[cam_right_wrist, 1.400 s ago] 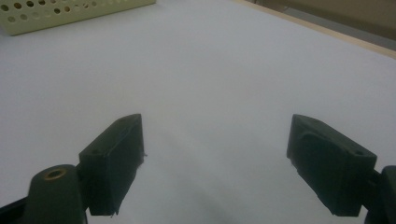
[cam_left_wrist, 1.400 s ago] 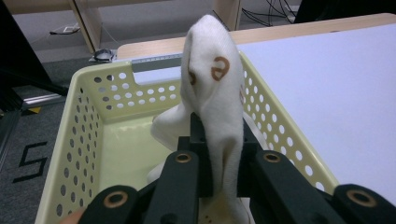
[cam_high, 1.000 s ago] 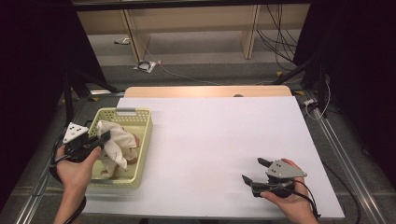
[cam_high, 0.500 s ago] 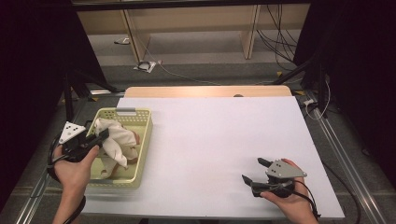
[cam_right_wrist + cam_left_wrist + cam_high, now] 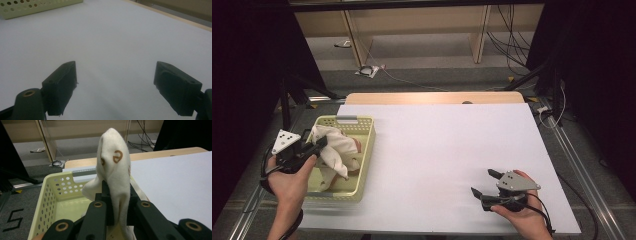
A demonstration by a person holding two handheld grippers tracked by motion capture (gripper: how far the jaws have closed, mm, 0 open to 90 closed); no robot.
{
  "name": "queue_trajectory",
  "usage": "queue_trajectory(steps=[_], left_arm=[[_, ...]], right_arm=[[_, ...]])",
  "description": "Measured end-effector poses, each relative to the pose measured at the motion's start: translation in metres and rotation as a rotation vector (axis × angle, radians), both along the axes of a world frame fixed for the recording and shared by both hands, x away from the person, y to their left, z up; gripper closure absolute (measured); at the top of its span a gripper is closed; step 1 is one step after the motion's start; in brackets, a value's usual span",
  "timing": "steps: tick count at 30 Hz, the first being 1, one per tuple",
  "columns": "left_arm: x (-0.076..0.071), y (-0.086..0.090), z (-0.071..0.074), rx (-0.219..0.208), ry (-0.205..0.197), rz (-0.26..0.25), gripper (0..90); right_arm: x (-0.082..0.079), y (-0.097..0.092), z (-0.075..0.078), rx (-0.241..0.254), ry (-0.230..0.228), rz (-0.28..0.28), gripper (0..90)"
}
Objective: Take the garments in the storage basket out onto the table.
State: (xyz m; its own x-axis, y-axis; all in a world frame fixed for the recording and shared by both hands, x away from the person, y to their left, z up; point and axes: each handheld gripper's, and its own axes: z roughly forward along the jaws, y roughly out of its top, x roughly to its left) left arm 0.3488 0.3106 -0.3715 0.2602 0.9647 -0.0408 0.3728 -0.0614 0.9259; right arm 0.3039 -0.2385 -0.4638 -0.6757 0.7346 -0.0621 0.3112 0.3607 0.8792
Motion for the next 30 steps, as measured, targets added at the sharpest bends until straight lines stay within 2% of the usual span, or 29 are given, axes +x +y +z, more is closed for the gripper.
queue_trajectory(steps=[13,30], left_arm=[[-0.003,0.000,0.006,-0.013,-0.035,0.006,83.5],[-0.007,-0.001,0.011,-0.035,-0.082,-0.009,83.4]], right_arm=[[0.000,0.000,0.000,-0.001,-0.002,-0.002,19.2],[0.000,0.000,0.000,-0.001,-0.002,-0.002,19.1]])
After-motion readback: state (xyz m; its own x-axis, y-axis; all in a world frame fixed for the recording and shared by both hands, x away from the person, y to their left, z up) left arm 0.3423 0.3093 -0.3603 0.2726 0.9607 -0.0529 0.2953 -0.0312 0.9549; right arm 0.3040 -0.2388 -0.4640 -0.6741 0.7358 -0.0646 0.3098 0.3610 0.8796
